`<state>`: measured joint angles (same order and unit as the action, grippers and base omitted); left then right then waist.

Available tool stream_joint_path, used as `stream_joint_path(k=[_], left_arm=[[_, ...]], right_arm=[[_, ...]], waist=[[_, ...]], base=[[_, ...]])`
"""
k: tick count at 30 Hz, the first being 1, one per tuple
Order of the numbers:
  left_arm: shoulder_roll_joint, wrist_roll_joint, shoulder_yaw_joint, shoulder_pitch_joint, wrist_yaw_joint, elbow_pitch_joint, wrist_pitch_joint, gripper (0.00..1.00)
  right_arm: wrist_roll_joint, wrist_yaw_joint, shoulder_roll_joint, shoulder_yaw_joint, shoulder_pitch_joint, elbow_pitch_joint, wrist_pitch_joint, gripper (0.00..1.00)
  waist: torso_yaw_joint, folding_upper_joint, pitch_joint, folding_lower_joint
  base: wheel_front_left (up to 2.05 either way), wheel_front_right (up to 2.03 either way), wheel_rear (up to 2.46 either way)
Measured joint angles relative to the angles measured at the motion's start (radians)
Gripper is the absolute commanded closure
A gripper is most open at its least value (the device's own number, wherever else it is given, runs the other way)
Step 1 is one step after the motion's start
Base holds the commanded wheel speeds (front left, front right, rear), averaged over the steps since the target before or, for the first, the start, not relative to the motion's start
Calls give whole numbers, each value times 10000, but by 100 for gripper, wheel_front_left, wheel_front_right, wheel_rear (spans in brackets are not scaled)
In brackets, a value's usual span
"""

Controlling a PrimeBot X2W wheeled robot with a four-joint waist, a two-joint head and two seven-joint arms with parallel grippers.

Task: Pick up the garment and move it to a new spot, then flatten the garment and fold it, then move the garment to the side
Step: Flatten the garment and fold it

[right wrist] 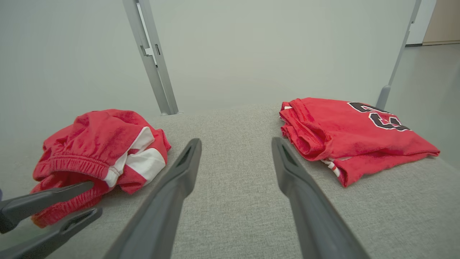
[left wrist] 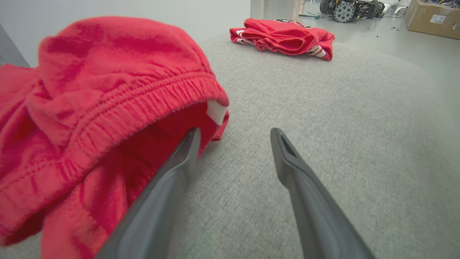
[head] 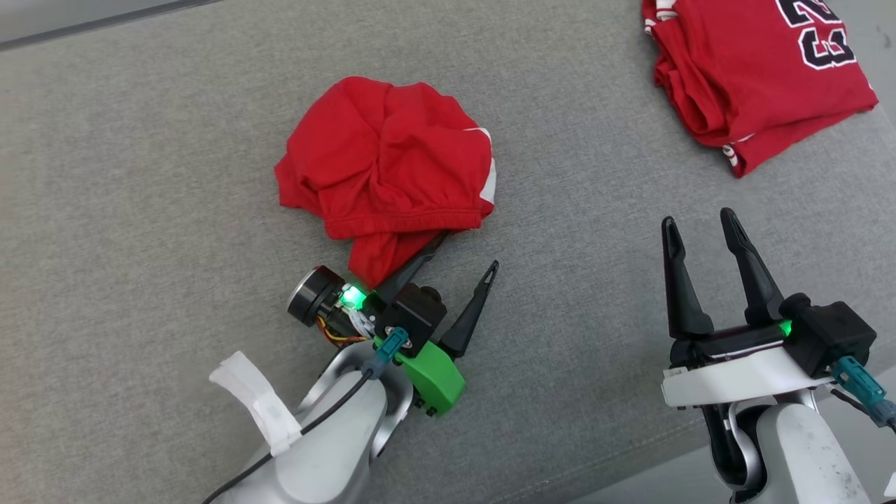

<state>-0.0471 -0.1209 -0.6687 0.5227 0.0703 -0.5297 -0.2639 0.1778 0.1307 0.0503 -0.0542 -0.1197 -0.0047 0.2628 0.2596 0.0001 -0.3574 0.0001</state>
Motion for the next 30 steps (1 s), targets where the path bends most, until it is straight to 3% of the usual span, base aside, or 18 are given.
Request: stream_joint_path(k=[11, 12, 15, 16, 23, 30], left_arm=[[-2, 364, 433, 603, -871, -104, 0, 0], [-2, 407, 451, 603, -882, -104, 0, 6], [-6, 535, 556, 603, -928, -75, 0, 68], [-15, 585, 575, 602, -968, 48, 0, 100], [-171, 570, 1043, 149, -1097, 786, 0, 100], [-236, 150, 1476, -638, -573, 1841, 0, 100]], right_arm=[[219, 0, -2, 71, -190, -33, 0, 0], [221, 0, -2, 77, -192, -33, 0, 0], [238, 0, -2, 88, -193, -33, 0, 0], [255, 0, -2, 100, -193, -33, 0, 0], [347, 0, -6, 186, -197, -8, 0, 0], [307, 0, -10, 326, -72, 54, 0, 0]], waist=[[718, 0, -805, 0], [745, 0, -840, 0], [797, 0, -903, 0], [790, 0, -903, 0], [625, 0, -722, 0], [291, 0, -241, 0]], base=[[0, 0, 0], [0, 0, 0], [0, 0, 0], [0, 0, 0], [0, 0, 0], [0, 0, 0]])
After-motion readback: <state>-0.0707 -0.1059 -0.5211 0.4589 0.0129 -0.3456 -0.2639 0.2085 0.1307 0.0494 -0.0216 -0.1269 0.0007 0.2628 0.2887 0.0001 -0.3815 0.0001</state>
